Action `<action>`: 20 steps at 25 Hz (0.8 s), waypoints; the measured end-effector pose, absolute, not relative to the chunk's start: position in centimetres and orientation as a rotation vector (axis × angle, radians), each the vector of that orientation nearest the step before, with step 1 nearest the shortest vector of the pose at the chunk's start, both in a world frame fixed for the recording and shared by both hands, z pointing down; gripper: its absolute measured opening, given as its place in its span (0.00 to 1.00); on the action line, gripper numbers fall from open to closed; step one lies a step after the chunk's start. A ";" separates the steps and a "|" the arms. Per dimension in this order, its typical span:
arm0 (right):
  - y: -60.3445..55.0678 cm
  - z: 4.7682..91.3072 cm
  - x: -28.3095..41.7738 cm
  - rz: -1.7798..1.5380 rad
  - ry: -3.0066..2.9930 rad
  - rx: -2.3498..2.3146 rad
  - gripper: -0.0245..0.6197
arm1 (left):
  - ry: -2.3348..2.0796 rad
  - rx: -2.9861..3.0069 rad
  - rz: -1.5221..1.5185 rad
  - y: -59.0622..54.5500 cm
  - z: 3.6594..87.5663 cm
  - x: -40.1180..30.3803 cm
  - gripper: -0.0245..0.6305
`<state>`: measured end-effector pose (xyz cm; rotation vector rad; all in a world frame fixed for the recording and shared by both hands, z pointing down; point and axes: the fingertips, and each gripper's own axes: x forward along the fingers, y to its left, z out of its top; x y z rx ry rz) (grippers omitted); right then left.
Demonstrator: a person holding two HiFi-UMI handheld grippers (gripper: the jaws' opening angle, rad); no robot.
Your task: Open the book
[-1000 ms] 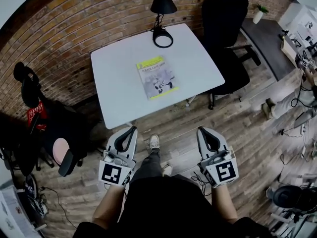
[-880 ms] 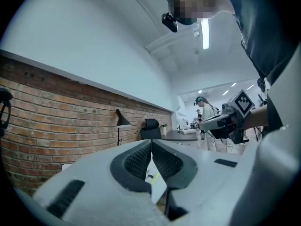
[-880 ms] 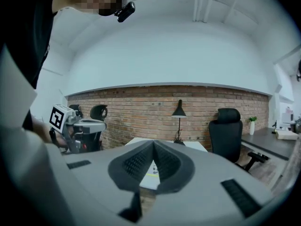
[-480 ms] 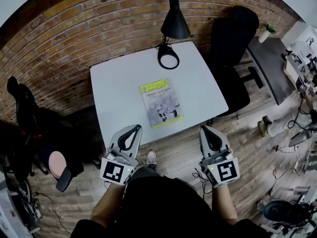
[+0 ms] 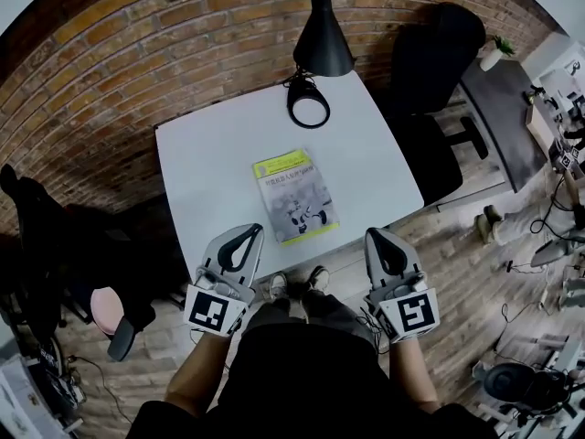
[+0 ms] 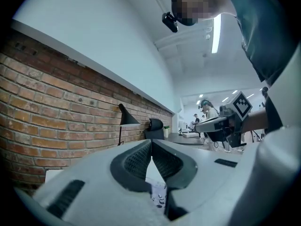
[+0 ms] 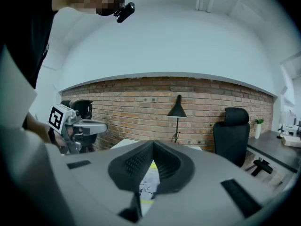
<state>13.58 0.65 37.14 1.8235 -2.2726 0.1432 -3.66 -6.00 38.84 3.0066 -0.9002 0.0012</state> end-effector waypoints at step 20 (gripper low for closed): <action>-7.1 46.4 17.9 0.318 -2.316 1.638 0.15 | -1.171 2.862 0.092 -8.5 39.0 -2.3 0.08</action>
